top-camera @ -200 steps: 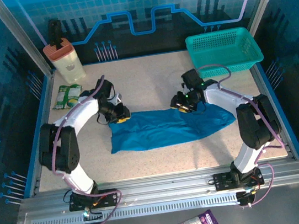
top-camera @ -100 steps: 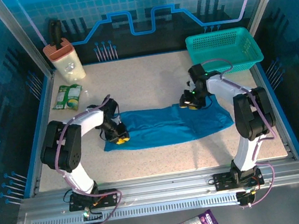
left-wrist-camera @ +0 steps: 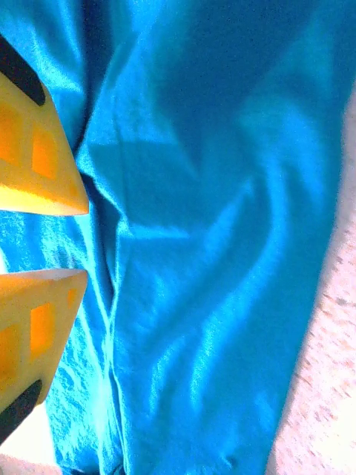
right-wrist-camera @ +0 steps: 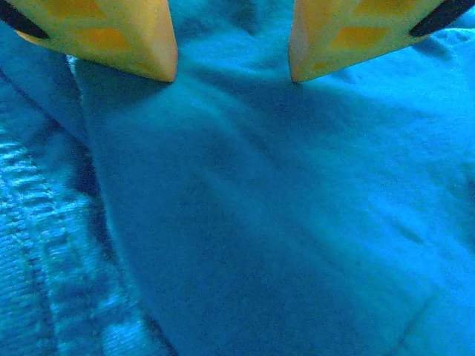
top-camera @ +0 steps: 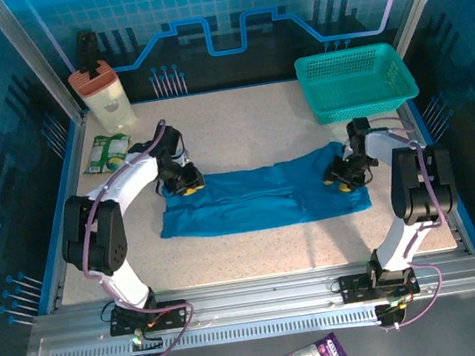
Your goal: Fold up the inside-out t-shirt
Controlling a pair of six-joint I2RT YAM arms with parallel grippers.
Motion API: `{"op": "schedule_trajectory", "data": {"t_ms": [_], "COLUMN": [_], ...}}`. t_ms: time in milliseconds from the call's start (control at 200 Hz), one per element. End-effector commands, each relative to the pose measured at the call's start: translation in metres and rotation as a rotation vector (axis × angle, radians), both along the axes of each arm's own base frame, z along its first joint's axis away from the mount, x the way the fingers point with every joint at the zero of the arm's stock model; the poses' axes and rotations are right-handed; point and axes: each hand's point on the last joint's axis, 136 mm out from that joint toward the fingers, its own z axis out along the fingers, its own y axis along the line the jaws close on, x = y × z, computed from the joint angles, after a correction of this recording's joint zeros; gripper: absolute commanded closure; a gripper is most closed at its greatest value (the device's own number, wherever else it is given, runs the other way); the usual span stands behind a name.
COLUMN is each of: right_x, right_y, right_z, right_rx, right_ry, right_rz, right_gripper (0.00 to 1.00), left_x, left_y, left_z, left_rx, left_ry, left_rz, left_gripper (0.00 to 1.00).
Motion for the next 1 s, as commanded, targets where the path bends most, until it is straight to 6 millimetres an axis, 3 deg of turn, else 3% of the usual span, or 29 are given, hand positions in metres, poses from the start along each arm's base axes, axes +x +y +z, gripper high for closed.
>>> {"op": "schedule_trajectory", "data": {"t_ms": [0,150,295,390,545,705,996], "right_x": [-0.018,-0.021,-0.008,-0.002,0.000,0.013,0.005], "right_y": [-0.013,-0.012,-0.014,-0.023,-0.046,-0.042,-0.026], "right_z": [-0.004,0.009,0.030,0.035,0.025,0.021,-0.001], "right_rx": [-0.007,-0.007,-0.025,-0.089,-0.220,-0.302,-0.291], "right_ry": [0.032,0.002,-0.074,-0.090,-0.012,-0.010,0.084], "right_rz": [-0.107,-0.117,-0.026,0.069,0.176,0.301,0.386], "right_gripper": [0.55,0.56,0.56,0.55,0.54,0.48,0.38], "left_x": [0.007,0.009,0.005,0.011,0.021,0.030,0.027], "left_y": [0.010,0.025,0.051,0.064,0.051,0.042,0.038], "left_z": [-0.035,-0.071,-0.086,-0.084,-0.070,-0.053,-0.039], "left_rx": [0.045,0.095,0.137,0.097,-0.031,-0.091,-0.118], "left_ry": [0.073,0.144,0.174,0.165,0.155,0.121,0.097], "left_rz": [0.026,0.055,0.104,0.131,0.097,0.095,0.091], "left_gripper": [0.74,0.76,0.76,0.76,0.76,0.75,0.75]}}
